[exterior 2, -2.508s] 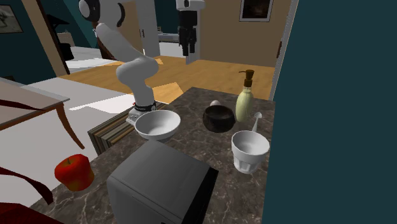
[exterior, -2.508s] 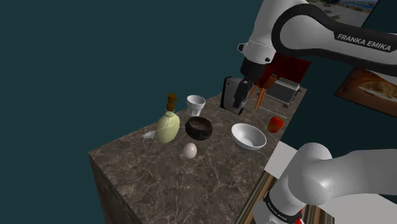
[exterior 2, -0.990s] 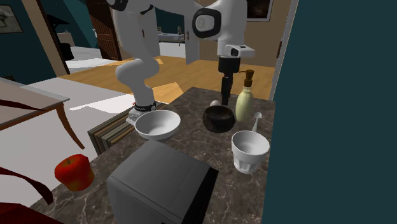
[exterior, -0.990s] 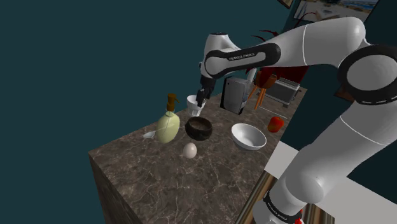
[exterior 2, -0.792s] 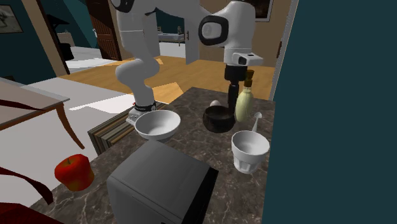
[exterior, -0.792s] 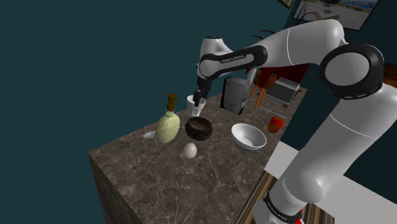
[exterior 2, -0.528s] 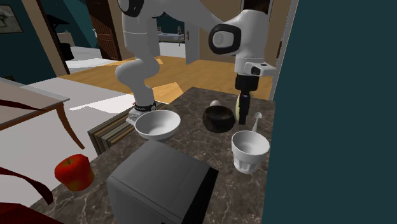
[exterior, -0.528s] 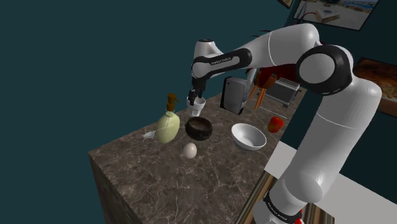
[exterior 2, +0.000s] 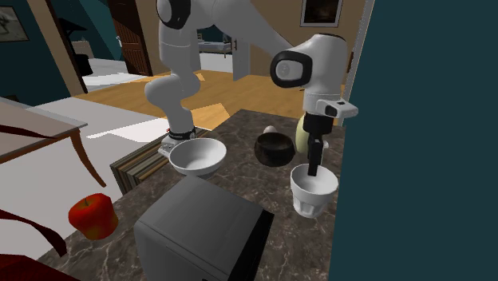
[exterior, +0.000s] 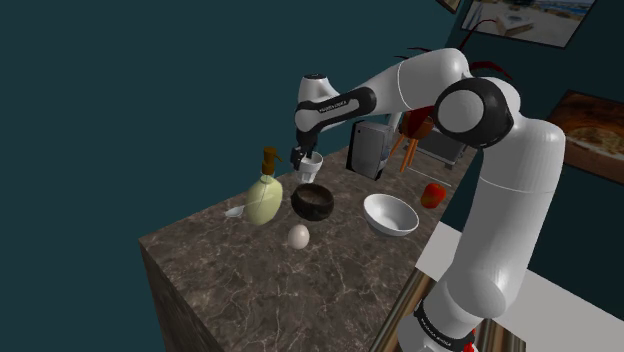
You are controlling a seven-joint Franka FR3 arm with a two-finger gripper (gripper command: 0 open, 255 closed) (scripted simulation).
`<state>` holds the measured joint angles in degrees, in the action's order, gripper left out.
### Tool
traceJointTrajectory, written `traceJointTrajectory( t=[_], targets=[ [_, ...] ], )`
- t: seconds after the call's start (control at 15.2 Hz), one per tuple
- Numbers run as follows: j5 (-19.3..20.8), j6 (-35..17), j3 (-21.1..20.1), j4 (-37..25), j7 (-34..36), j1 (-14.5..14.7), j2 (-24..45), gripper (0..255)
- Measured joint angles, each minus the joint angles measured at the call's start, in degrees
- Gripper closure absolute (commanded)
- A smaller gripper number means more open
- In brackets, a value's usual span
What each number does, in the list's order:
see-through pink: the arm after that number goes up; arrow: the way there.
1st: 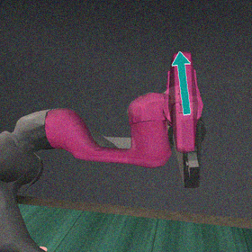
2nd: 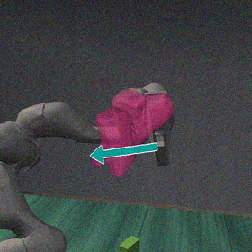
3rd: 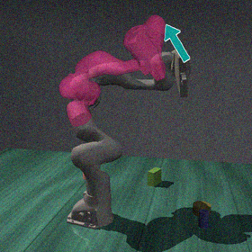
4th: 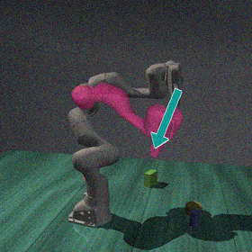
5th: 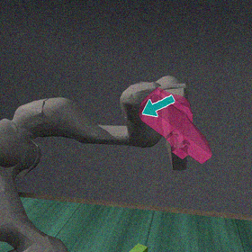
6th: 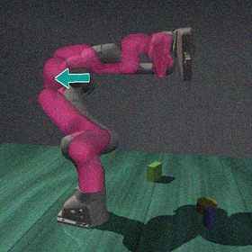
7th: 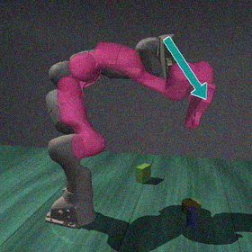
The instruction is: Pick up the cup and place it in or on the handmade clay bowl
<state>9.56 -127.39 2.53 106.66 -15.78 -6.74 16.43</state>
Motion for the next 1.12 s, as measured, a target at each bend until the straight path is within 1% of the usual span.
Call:
traceJointTrajectory(
  t=[0.2,0.59,0.66,1.12],
  targets=[
    [0.1,-1.84,0.14,0.41,-0.01,-0.21,1.42,0],
    [0.13,-2.34,0.17,0.68,-0.01,-0.26,1.61,0],
    [0.13,-2.34,0.17,0.68,-0.01,-0.26,1.61,255],
    [0.13,-2.34,0.16,0.68,-0.01,-0.25,1.59,255]
  ],
)
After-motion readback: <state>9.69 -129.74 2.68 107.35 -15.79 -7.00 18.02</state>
